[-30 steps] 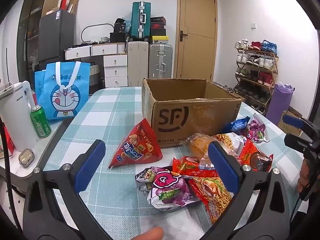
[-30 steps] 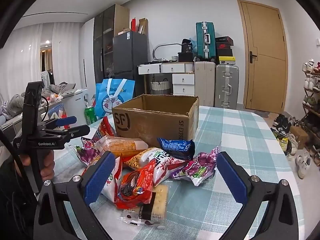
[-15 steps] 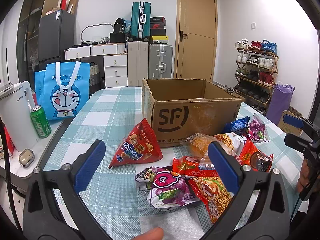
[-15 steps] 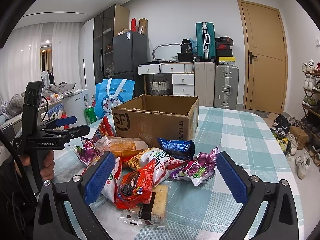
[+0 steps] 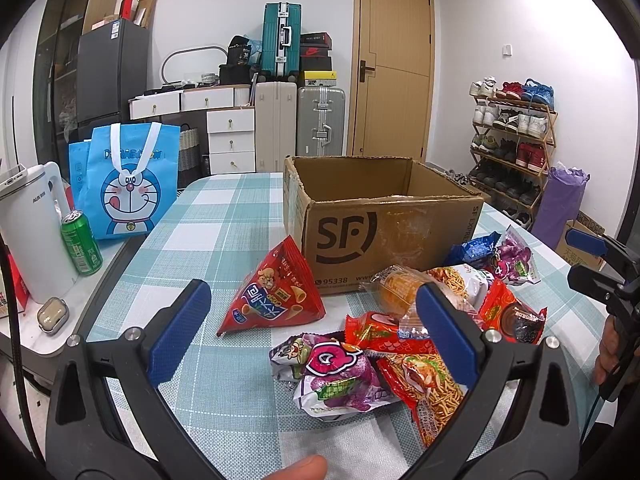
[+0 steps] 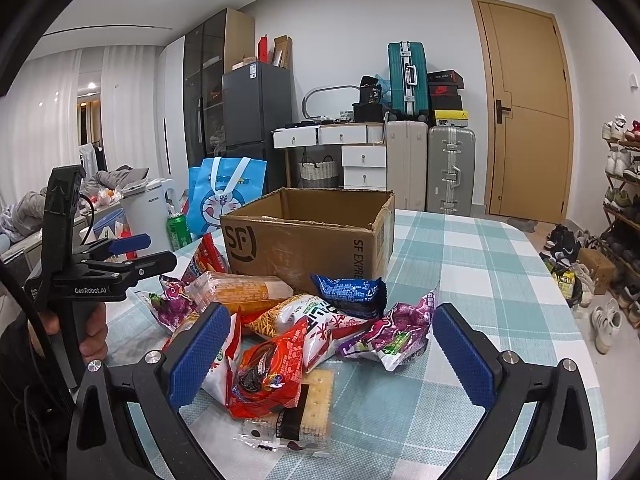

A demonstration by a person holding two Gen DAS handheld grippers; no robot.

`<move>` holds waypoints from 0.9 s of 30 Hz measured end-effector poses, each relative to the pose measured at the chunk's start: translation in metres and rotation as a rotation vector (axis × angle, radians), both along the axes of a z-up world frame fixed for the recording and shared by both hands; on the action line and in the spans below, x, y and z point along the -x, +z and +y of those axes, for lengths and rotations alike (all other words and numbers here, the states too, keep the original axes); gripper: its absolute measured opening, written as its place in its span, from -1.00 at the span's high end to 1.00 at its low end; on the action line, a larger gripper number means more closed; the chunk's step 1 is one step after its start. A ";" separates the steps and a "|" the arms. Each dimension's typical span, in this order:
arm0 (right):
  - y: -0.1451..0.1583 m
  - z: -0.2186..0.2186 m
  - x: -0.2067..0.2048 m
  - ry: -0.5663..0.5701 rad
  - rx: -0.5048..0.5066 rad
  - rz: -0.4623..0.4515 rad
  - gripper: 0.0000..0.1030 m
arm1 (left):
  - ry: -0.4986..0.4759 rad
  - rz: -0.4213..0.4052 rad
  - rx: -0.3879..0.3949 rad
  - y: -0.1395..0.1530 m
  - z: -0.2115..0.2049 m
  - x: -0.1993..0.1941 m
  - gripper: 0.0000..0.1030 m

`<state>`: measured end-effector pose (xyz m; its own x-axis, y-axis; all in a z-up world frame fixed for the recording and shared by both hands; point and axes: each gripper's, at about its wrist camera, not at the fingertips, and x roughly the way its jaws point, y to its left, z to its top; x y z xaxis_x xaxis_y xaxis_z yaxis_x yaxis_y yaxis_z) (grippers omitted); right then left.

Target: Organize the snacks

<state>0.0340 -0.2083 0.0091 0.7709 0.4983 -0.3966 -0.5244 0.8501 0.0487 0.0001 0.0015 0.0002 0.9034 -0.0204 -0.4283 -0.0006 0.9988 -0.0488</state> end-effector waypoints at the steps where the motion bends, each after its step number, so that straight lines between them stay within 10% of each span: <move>1: 0.000 0.000 0.000 -0.001 0.000 0.001 -1.00 | 0.000 0.000 0.000 0.000 0.000 0.000 -0.98; 27: -0.002 0.000 -0.006 -0.059 0.019 0.014 -1.00 | -0.013 0.006 -0.006 0.000 0.005 0.001 -0.98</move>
<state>0.0400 -0.2078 0.0075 0.7930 0.4448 -0.4164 -0.4731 0.8801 0.0393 -0.0009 0.0062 -0.0002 0.9004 -0.0295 -0.4341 0.0121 0.9990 -0.0427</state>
